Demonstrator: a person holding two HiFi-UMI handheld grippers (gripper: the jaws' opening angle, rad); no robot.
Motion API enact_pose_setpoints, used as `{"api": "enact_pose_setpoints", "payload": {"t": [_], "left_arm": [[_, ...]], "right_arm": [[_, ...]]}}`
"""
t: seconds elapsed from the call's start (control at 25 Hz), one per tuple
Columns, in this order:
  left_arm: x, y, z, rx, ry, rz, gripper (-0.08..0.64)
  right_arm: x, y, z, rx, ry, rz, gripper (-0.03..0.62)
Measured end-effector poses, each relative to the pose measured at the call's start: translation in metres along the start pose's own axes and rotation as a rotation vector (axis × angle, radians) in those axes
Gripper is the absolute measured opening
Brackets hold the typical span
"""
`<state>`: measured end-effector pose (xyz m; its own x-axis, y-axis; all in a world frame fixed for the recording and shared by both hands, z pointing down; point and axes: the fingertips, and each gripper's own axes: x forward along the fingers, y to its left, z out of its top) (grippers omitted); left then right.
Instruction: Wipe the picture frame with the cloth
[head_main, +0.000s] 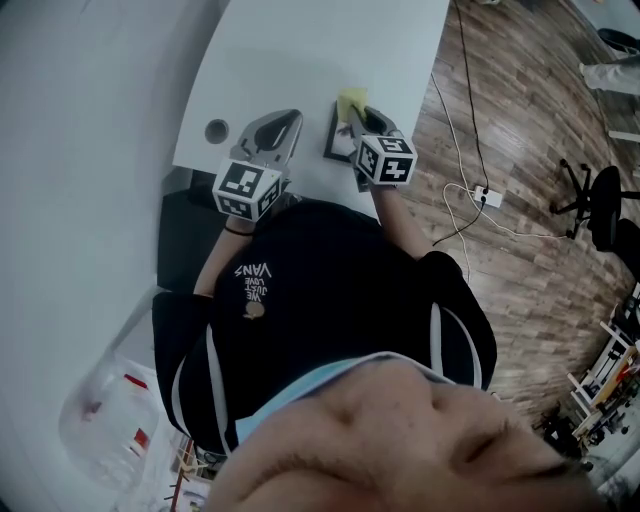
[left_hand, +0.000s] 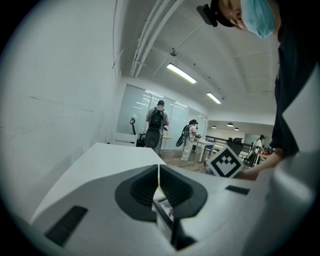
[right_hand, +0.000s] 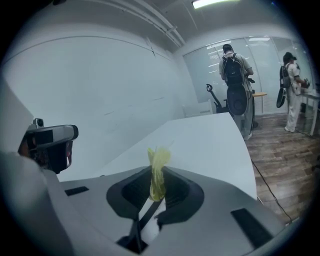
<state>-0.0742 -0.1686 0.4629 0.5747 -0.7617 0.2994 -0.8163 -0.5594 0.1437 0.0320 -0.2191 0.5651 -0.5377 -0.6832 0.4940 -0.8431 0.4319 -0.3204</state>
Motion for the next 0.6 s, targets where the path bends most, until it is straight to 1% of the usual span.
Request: {"api": "enact_pose_setpoints", "payload": {"t": [0.2,0.6], "left_arm": [[0.003,-0.001,-0.004,-0.006,0.007,-0.008,0.018],[0.000,-0.004,-0.010,-0.010,0.020,-0.016,0.018]], "right_arm": [[0.009,-0.005,-0.010,0.003,0.032,-0.008,0.046],[0.026,-0.011,-0.045,0.036,0.112,-0.033,0.046]]}}
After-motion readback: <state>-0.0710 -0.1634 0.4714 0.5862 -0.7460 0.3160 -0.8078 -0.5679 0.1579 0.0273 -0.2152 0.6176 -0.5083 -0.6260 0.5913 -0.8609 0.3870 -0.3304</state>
